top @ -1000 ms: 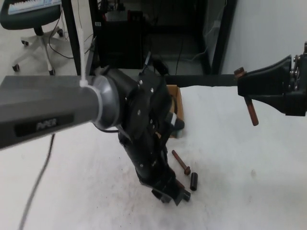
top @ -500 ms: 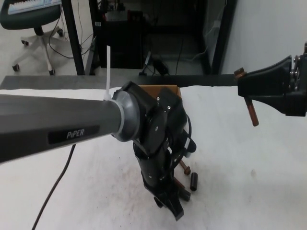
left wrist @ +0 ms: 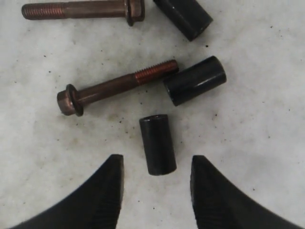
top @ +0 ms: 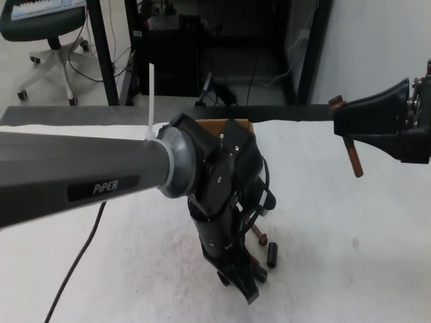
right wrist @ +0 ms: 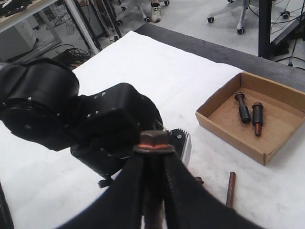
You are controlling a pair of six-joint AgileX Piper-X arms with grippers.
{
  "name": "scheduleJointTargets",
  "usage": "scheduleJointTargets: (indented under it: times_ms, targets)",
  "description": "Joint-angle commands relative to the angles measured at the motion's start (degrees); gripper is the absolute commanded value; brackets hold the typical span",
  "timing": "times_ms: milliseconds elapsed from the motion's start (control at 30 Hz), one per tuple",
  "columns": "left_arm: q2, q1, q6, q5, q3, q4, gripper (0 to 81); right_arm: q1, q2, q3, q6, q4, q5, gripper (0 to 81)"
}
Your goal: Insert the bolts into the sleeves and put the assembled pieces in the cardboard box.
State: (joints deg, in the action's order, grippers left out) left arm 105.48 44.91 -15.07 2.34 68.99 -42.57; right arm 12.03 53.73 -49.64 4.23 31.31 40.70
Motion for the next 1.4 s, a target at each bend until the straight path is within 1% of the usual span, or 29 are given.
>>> scheduleJointTargets:
  times_ms: [0,200,367,500,900,933,967,1000,1067,1100,1267,1367]
  targets:
    - [0.8,0.2,1.3,-0.6,0.5,-0.5,42.3,-0.1,-0.7,-0.1,0.5,-0.2,0.4,0.8]
    - [4.3,0.5,2.3,-0.5,2.0,-3.2,42.3,-0.1,-0.7,-0.1,0.5,-0.2,0.4,0.8]
    - [4.4,0.5,2.4,-0.5,2.4,-2.1,42.3,-0.1,-0.7,-0.1,0.5,-0.2,0.4,0.8]
    - [4.4,0.5,5.2,-0.5,2.7,-0.3,42.3,-0.1,-0.7,-0.1,0.5,-0.2,0.4,0.8]
    - [4.4,0.5,5.2,-0.5,2.6,-0.4,41.8,-0.1,-0.7,-0.1,0.5,-0.2,0.4,0.8]
    - [4.4,0.5,5.2,-0.5,2.6,-0.6,39.5,-0.1,-0.7,-0.1,0.5,-0.2,0.4,0.8]
    - [4.4,0.5,5.2,-0.5,2.6,-0.8,35.2,-0.1,-0.7,-0.1,0.5,-0.2,0.4,0.8]
    - [4.4,0.5,5.2,-0.5,2.6,-1.2,28.7,-0.1,-0.7,-0.1,0.5,-0.2,0.4,0.8]
    - [4.4,0.5,4.7,-0.5,2.6,-1.9,12.2,-0.1,-0.7,-0.1,0.5,-0.2,0.4,0.8]
    - [4.4,0.5,4.4,-0.5,2.6,-2.4,1.0,-0.1,-0.7,-0.1,0.5,-0.2,0.4,0.8]
    - [4.3,0.5,3.9,-0.5,2.6,-2.8,0.2,-0.1,-0.7,-0.1,0.5,-0.2,0.2,0.8]
    - [3.7,0.5,5.9,-0.5,2.6,-1.9,0.2,-0.1,-0.7,-0.1,0.5,-0.2,0.2,0.8]
